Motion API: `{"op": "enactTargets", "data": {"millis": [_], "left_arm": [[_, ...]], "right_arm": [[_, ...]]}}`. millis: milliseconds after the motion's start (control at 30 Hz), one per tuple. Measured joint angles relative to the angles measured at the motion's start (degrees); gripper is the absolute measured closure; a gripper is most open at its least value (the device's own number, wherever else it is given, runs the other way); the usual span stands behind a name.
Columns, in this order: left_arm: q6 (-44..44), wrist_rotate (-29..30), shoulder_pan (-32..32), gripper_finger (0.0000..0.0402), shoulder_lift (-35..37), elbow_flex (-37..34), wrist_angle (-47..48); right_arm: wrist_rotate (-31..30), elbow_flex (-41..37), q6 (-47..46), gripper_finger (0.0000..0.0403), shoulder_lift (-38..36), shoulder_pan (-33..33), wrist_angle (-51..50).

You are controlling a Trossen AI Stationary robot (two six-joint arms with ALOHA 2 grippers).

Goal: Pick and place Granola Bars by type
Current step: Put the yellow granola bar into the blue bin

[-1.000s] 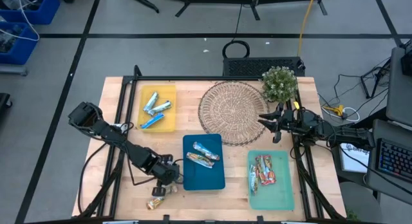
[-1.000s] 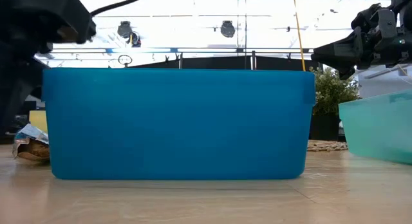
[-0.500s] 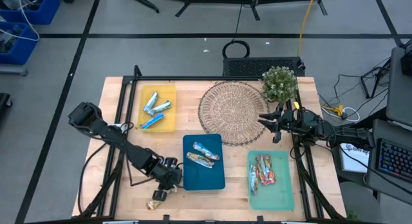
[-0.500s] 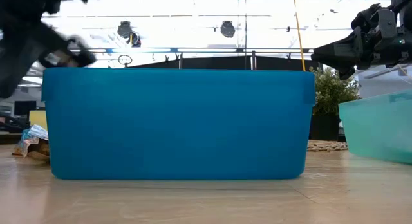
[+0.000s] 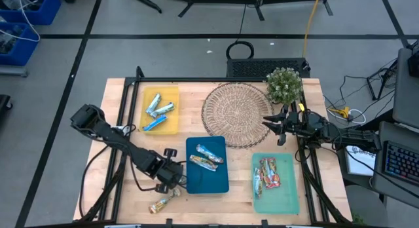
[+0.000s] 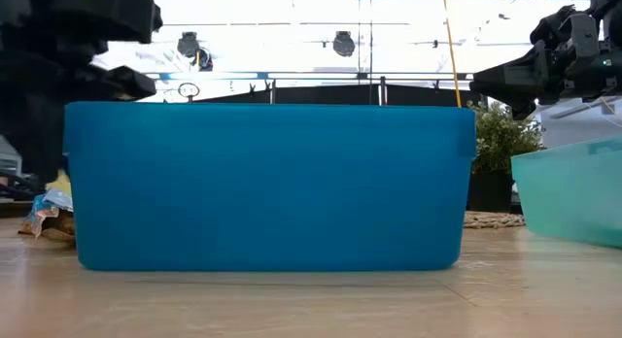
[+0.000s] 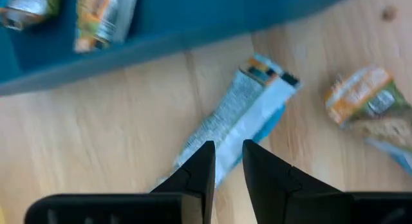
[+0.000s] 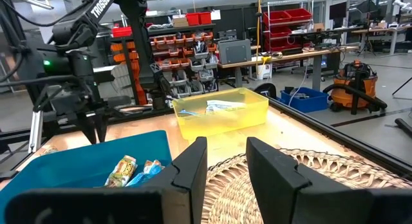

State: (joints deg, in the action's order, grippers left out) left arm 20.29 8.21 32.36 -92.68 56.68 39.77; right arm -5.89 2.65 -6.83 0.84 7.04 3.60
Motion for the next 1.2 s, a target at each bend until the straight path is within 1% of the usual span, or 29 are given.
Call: {"op": "enactTargets", "data": {"millis": [67,433,633,767,933,1100,1200], "left_arm": [[-0.4,-1.1,0.0,0.0315,0.1,-0.8,-0.1],[0.4,-1.4,-0.5,0.0315,0.1,-3.8,0.0],[-0.4,2.5,-0.5,0.0315,0.1,-5.3,-0.1],[-0.2,4.0,-0.6,0.0315,0.1,-7.5,-1.5],[1.0,7.7,-1.4,0.0316,0.1,-10.4,-7.5],[0.4,8.4,-2.8,0.0317,0.1,-10.7,-12.2],[2.1,10.4,-3.2,0.0339,0.1,-10.8,-14.6]], "right_arm": [[0.0,0.0,0.0,0.0303,0.0,0.0,0.0],[0.0,0.0,0.0,0.0303,0.0,0.0,0.0],[0.0,0.0,0.0,0.0303,0.0,0.0,0.0],[0.0,0.0,0.0,0.0303,0.0,0.0,0.0],[0.0,0.0,0.0,0.0303,0.0,0.0,0.0],[0.0,0.0,0.0,0.0303,0.0,0.0,0.0],[0.0,0.0,0.0,0.0303,0.0,0.0,0.0]]}}
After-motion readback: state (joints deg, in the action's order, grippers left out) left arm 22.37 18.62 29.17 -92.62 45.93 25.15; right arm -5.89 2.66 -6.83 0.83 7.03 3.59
